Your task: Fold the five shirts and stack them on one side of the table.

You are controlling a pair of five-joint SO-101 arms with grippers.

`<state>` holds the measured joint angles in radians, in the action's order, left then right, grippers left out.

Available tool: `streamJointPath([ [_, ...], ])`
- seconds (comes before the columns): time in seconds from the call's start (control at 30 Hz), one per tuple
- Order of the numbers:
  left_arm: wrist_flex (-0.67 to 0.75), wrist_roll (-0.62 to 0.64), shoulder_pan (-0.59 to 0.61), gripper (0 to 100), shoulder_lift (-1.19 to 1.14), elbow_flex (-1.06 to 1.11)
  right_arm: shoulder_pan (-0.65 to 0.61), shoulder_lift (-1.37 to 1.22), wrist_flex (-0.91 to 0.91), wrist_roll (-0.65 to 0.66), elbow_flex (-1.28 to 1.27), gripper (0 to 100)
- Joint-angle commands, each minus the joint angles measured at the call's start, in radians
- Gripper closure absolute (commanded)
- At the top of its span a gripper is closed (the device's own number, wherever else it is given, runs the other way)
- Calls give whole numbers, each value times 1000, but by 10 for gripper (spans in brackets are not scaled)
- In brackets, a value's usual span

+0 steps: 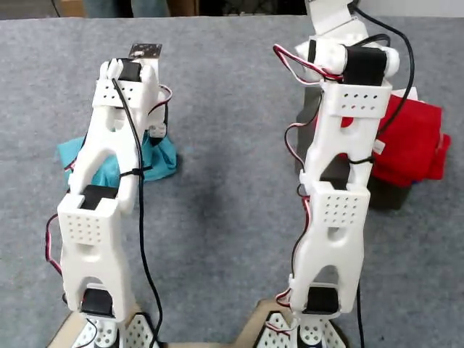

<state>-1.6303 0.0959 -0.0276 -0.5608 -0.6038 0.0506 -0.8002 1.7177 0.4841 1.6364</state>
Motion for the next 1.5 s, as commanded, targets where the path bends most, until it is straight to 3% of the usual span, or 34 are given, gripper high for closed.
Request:
streamJointPath([
  [0.0, 15, 17, -10, 969, 9, -4, 3, 70, -18, 6, 25, 981],
  [0.07, 14, 17, -10, 930, 9, -4, 3, 68, -21, 6, 24, 981],
  [0.2, 14, 77, 7, 743, 20, -10, -25, 68, -23, -2, 24, 980],
  [0.33, -35, 137, 45, 731, 54, -131, -78, 68, 6, -17, 22, 980],
  [0.5, -124, 130, 216, 783, 75, -321, -167, 68, 51, -101, 13, 983],
  [0.67, -83, 104, 429, 966, -28, -251, -318, 76, 51, -239, -148, 984],
  [1.0, 41, 51, 559, 970, -331, -197, -723, 25, 11, -474, -481, 984],
  [1.27, 44, 52, 545, 970, -381, -255, -686, -240, -137, -503, -596, 984],
  [1.47, 64, 52, 541, 970, -382, -252, -572, -312, -69, -493, -510, 984],
])
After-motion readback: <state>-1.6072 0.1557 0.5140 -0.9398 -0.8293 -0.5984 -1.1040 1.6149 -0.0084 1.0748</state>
